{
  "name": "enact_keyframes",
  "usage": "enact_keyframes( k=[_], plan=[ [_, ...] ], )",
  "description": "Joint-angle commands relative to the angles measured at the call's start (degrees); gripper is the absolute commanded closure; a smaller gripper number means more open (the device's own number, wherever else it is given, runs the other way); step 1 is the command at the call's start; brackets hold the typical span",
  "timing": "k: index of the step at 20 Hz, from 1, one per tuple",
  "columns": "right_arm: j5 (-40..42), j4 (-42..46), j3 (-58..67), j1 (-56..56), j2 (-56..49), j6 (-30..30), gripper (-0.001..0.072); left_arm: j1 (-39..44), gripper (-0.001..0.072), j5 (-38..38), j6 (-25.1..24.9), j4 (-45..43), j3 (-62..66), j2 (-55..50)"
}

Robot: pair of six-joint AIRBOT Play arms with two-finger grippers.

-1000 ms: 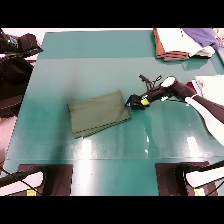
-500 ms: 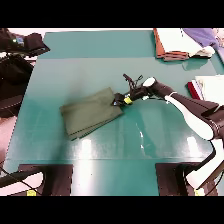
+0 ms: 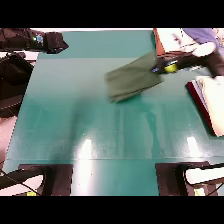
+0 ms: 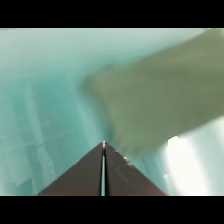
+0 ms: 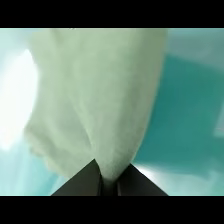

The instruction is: Fold the shirts.

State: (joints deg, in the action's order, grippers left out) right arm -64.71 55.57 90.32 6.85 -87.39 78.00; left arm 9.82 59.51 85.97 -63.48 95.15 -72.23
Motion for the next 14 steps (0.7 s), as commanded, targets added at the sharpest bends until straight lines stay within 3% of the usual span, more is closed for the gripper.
enact_keyframes(
  k=[1, 7, 14],
  plan=[
    [-1.4, 4.4, 3.2, 15.5, 4.8, 1.6, 0.0695, 0.7, 0.0682, -0.5, 0.0, 0.3, 0.0, 0.0],
    [2.2, 4.0, 5.1, 31.8, 4.4, 2.7, 0.0695, 0.7, 0.0682, -0.5, 1.1, 0.6, 0.0, 0.0],
    [13.7, 1.7, 7.6, 33.1, 4.4, 2.5, 0.0696, 0.7, 0.0682, -0.5, 2.5, 0.9, 0.0, 0.0]
  ],
)
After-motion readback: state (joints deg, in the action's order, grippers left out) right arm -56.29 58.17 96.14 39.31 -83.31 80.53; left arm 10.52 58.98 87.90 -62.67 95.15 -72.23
